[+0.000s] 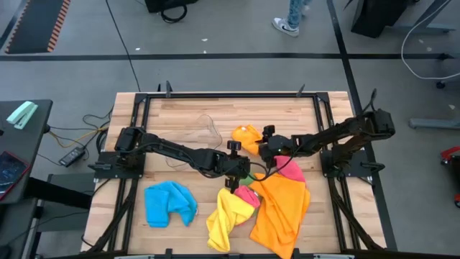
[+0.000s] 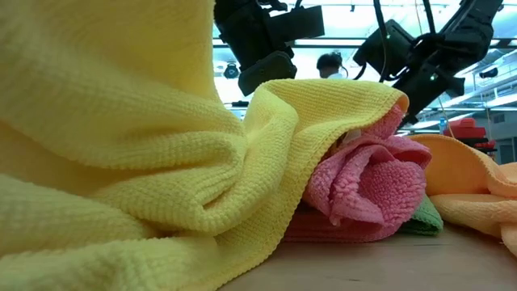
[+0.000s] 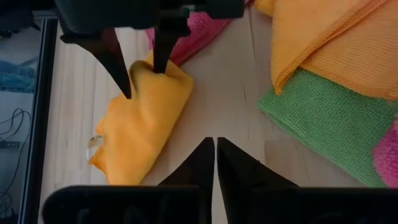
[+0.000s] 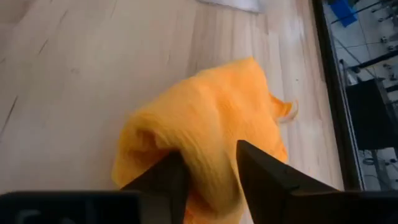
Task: Fold microfiber towels
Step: Fold the orange microfiber towel
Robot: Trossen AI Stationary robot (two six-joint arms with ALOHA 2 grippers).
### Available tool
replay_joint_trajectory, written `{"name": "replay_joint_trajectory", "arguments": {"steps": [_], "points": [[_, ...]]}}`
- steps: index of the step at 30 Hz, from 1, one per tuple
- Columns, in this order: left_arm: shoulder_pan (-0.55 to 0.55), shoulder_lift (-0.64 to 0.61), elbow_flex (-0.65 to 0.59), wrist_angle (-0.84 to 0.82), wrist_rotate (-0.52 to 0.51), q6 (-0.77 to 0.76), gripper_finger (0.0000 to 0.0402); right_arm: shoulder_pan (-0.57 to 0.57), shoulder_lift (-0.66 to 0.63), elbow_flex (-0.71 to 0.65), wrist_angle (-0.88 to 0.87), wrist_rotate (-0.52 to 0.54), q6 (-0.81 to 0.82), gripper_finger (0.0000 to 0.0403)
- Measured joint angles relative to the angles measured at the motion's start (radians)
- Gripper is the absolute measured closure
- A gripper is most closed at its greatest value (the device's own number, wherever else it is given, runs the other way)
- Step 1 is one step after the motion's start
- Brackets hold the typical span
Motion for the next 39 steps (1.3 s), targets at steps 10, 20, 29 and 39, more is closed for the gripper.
{"name": "replay_joint_trajectory", "arguments": {"steps": [10, 20, 29, 39], "points": [[0.000, 0.000, 0.000, 0.003, 0.000, 0.000, 0.0384, -0.022, 0.076, 0.000, -0.009, 0.051, -0.034, 0.0277], [0.000, 0.000, 0.000, 0.002, 0.000, 0.000, 0.0376, -0.013, 0.015, 0.000, 0.003, 0.176, -0.179, 0.0387], [0.000, 0.000, 0.000, 0.002, 0.000, 0.001, 0.0383, -0.005, -0.007, 0.000, -0.003, 0.251, -0.479, 0.0386], [0.000, 0.000, 0.000, 0.002, 0.000, 0.011, 0.0377, -0.034, -0.002, 0.000, -0.087, 0.202, -0.632, 0.0385]]}}
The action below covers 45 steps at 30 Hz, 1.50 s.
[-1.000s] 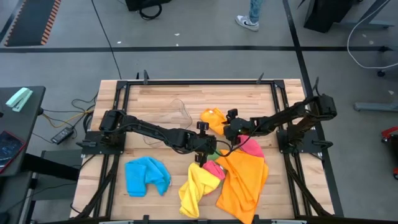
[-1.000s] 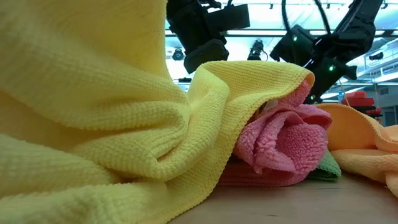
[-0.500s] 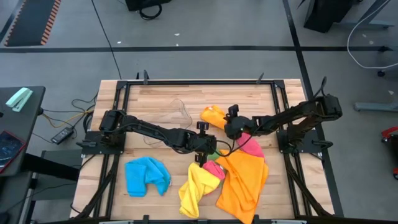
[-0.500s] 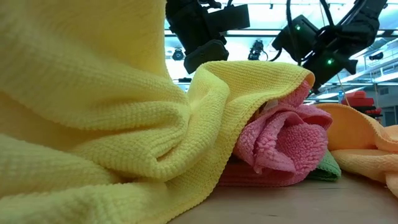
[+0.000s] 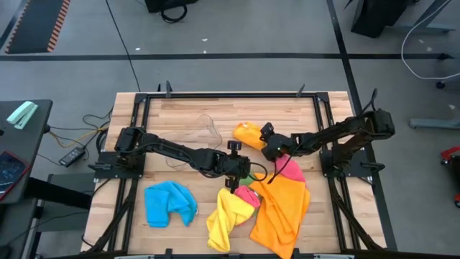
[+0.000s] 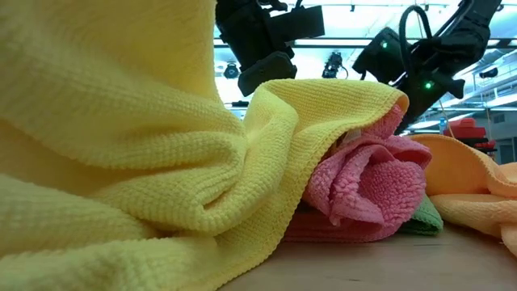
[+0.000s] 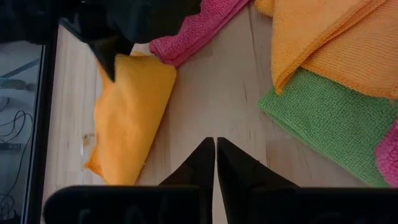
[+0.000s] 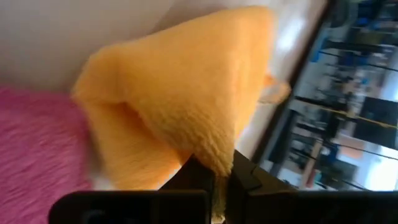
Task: Fold microfiber towels
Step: Fold the orange microfiber towel, then put the folded orange microfiber towel into the transparent bin
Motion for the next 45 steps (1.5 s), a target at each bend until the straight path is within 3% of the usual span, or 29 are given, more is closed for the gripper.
{"name": "replay_joint_trajectory", "arguments": {"steps": [4, 14, 18, 23, 31, 36, 40, 42, 45], "points": [[0.000, 0.000, 0.000, 0.000, 0.000, 0.000, 0.0384, -0.036, 0.005, 0.000, -0.032, -0.028, 0.011, 0.0385], [0.000, 0.000, 0.000, 0.000, 0.002, -0.001, 0.0375, -0.115, 0.005, 0.000, -0.104, -0.224, 0.080, 0.0384], [0.000, 0.000, 0.000, 0.000, 0.014, -0.002, 0.0378, -0.122, 0.005, 0.000, -0.131, -0.242, 0.141, 0.0365], [0.000, 0.000, 0.000, 0.000, 0.014, -0.002, 0.0385, -0.118, 0.005, 0.000, -0.119, -0.240, 0.161, 0.0312], [0.000, 0.000, 0.000, 0.000, 0.015, -0.002, 0.0384, -0.055, -0.033, 0.061, -0.268, -0.104, 0.282, 0.0260], [0.000, 0.000, 0.000, 0.000, 0.015, -0.002, 0.0376, -0.018, -0.103, 0.102, -0.441, -0.039, 0.431, 0.0258], [0.000, 0.000, 0.000, 0.000, 0.014, -0.002, 0.0377, 0.004, -0.166, 0.138, -0.569, -0.015, 0.644, 0.0258], [0.000, 0.000, 0.000, 0.000, 0.015, -0.002, 0.0380, 0.003, -0.206, 0.153, -0.585, -0.052, 0.754, 0.0258], [0.000, 0.000, 0.000, 0.000, 0.015, -0.002, 0.0385, -0.057, -0.265, 0.162, -0.550, -0.221, 0.866, 0.0258]]}}
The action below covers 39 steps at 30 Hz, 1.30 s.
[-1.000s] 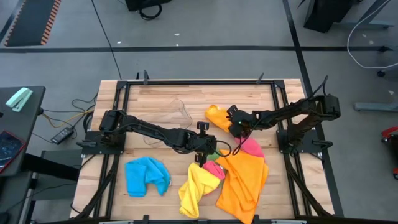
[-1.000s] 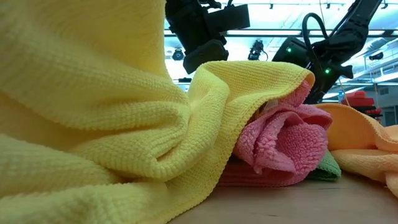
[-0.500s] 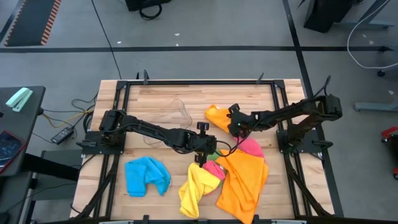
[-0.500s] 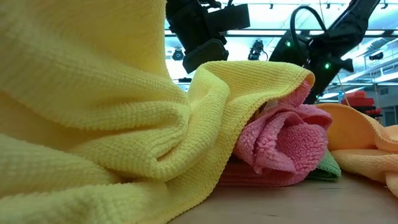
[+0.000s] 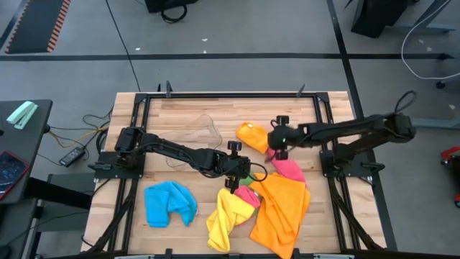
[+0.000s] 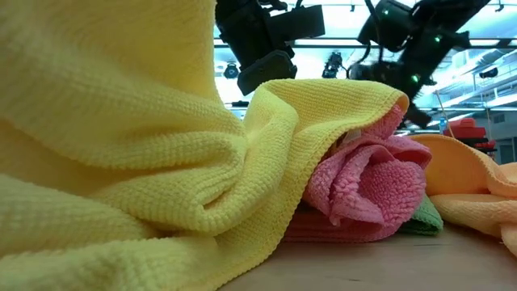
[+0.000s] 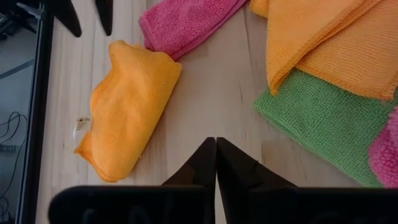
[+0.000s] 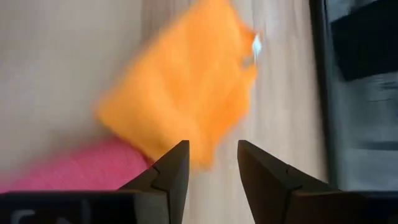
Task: Fold microfiber towels
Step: Put the folded orange microfiber towel into the transparent bin
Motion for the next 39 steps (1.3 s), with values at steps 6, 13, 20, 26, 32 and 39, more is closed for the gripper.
{"name": "replay_joint_trajectory", "arguments": {"steps": [6, 13, 20, 26, 32, 39], "points": [[0.000, 0.000, 0.000, 0.000, 0.000, -0.001, 0.0384, -0.197, 0.021, 0.001, 0.125, -0.305, 0.041, 0.0254], [-0.005, 0.000, 0.000, -0.047, -0.001, -0.029, 0.0380, -0.329, 0.164, 0.001, 0.278, -0.392, 0.042, 0.0189], [-0.021, 0.001, 0.000, -0.060, 0.000, -0.063, 0.0392, -0.376, 0.316, 0.082, 0.274, -0.478, 0.124, 0.0113], [-0.020, 0.001, 0.000, -0.094, 0.000, -0.090, 0.0371, -0.405, 0.424, 0.172, 0.187, -0.482, 0.194, 0.0096], [-0.021, 0.001, 0.000, -0.115, 0.000, -0.115, 0.0365, -0.426, 0.505, 0.202, 0.149, -0.493, 0.233, 0.0149], [-0.028, 0.001, 0.000, -0.119, -0.001, -0.123, 0.0384, -0.427, 0.529, 0.205, 0.155, -0.516, 0.235, 0.0264]]}}
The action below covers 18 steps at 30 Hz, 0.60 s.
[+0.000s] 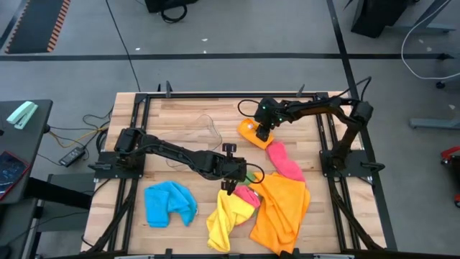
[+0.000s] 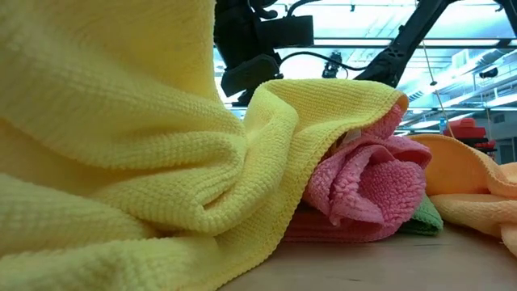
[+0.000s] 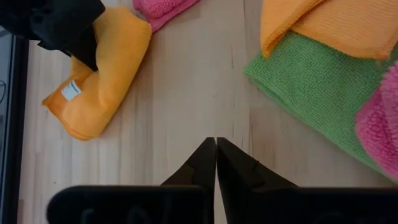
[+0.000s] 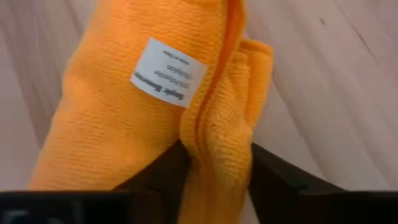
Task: Fold microfiber towels
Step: Put the folded orange microfiber towel into the transparent bin
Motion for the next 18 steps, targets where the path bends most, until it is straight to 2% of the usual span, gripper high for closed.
{"name": "replay_joint_trajectory", "arguments": {"steps": [5, 7, 12, 18], "points": [[-0.024, 0.000, 0.000, -0.001, 0.000, -0.012, 0.0391, -0.002, -0.043, -0.007, -0.026, -0.037, -0.028, 0.0365], [-0.034, 0.000, 0.000, -0.002, 0.001, -0.028, 0.0389, -0.006, -0.077, -0.008, -0.038, -0.043, -0.050, 0.0388], [-0.060, 0.000, 0.000, -0.029, 0.001, -0.055, 0.0375, -0.007, -0.194, -0.008, -0.075, -0.048, -0.057, 0.0391], [-0.087, 0.000, 0.000, -0.054, 0.000, -0.079, 0.0377, 0.002, -0.338, -0.007, -0.126, -0.075, -0.053, 0.0391]]}}
